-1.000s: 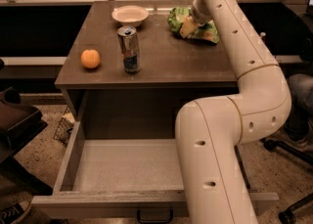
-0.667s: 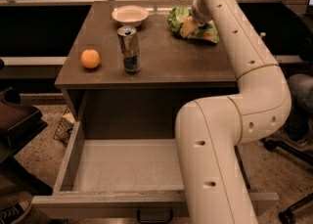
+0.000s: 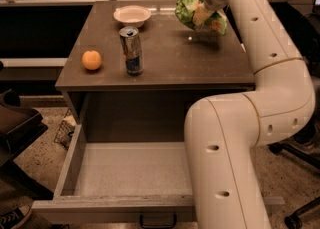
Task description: Place green rice chip bag into top drawer
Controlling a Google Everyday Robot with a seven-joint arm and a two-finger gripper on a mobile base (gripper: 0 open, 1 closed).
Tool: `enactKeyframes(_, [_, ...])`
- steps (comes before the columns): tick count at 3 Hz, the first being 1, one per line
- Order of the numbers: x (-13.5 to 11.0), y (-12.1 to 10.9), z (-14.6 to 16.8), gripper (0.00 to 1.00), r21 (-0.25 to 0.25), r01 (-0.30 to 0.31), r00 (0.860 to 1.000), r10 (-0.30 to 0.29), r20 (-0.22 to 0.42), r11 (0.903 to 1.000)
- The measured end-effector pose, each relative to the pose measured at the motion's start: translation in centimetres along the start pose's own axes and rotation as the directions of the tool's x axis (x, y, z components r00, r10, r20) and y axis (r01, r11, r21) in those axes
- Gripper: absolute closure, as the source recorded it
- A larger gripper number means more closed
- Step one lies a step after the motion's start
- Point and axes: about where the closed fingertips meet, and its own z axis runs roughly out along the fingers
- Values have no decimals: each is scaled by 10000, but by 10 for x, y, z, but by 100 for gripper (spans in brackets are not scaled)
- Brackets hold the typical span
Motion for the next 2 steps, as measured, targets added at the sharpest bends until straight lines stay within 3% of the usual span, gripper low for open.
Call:
enactKeyframes(1, [-6, -16, -58, 100, 340, 320, 9993, -326, 188, 9989])
enactKeyframes(2, [11, -40, -123, 100, 882, 38, 10000, -42, 41, 9961])
